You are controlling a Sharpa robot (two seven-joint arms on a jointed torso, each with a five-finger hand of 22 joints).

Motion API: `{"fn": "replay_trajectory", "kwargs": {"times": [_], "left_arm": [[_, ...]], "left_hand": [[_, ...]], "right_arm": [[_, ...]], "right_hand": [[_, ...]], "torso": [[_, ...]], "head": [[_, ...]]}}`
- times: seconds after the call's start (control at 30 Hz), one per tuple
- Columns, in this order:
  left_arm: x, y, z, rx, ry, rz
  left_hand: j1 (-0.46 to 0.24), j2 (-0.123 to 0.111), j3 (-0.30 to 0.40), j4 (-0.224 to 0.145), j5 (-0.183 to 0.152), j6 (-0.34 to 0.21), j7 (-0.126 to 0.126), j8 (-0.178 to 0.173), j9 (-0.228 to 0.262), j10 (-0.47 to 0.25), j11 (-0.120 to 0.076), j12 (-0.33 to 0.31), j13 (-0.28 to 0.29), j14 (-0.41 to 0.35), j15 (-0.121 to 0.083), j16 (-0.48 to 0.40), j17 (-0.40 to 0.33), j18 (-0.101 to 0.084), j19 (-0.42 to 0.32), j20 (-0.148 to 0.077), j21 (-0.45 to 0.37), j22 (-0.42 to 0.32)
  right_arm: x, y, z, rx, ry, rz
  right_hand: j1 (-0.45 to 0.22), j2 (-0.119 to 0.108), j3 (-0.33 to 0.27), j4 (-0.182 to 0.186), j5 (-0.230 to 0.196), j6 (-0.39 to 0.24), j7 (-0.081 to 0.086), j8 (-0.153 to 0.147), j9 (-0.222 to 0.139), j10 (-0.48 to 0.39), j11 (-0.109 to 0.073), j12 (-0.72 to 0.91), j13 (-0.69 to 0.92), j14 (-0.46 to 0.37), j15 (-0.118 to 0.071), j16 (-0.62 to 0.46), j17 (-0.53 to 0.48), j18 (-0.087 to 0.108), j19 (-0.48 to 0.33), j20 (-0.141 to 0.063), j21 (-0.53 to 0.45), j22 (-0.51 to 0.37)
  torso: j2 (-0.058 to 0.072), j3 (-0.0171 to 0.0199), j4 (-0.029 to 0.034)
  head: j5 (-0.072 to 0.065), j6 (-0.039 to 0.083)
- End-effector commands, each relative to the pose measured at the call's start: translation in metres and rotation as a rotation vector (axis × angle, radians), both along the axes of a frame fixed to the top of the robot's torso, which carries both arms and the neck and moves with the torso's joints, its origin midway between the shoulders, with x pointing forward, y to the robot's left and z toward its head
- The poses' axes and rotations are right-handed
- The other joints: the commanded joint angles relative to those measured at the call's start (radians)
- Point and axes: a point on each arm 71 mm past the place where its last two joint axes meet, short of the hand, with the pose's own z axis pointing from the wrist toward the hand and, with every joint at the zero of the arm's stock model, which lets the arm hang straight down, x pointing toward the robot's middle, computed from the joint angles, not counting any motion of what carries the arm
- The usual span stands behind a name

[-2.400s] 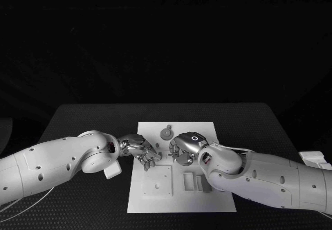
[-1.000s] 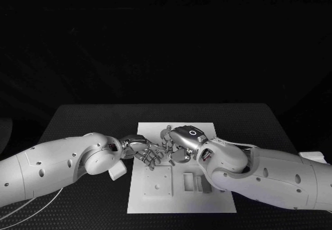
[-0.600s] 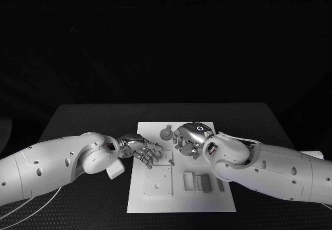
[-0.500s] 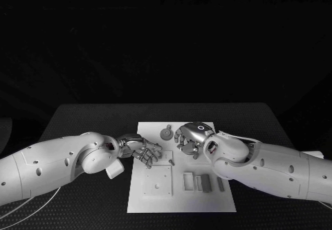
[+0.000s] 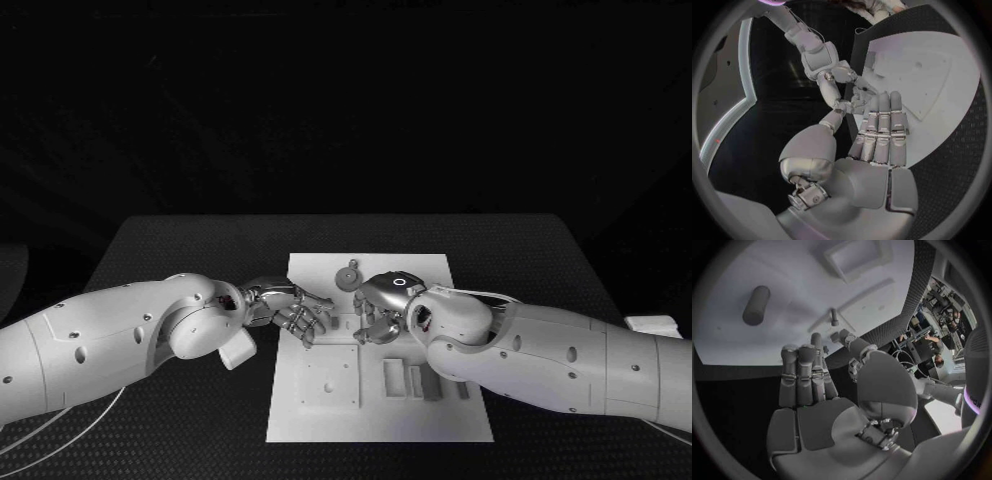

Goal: Assemble the parts on the task board

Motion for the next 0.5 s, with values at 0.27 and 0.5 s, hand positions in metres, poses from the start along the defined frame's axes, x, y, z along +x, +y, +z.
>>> {"fn": "replay_trajectory", "kwargs": {"times": [0.27,0.5], "left_arm": [[0.000,-0.002,0.001,-0.017,-0.004,-0.002],[-0.001,-0.002,0.001,-0.017,-0.002,-0.005]], "left_hand": [[0.005,0.004,0.001,-0.009,-0.002,0.010,0.001,0.004,0.001,0.005,-0.004,0.006,0.001,0.010,0.001,-0.008,0.003,0.014,-0.004,-0.004,-0.001,0.002],[0.006,0.003,0.001,-0.011,-0.002,0.010,0.000,0.005,0.001,0.005,-0.004,0.005,0.002,0.010,0.001,-0.008,0.003,0.013,-0.004,-0.004,-0.001,0.002]], "right_arm": [[-0.008,0.009,-0.011,-0.078,0.039,0.022],[-0.012,0.015,-0.016,-0.074,0.038,0.033]], "right_hand": [[0.001,-0.007,-0.008,0.028,0.001,0.035,-0.018,0.023,0.014,0.018,-0.014,0.020,0.034,-0.009,-0.013,-0.001,0.004,0.045,-0.003,0.002,-0.006,0.014],[0.019,0.012,-0.011,0.024,0.001,0.055,-0.028,0.040,0.032,0.014,-0.017,0.028,0.057,-0.007,-0.017,-0.001,0.005,0.045,-0.002,0.000,-0.005,0.016]], "torso": [[0.000,-0.0010,0.0008],[0.000,-0.0008,0.0001]], "head": [[0.002,-0.002],[0.005,-0.003]]}}
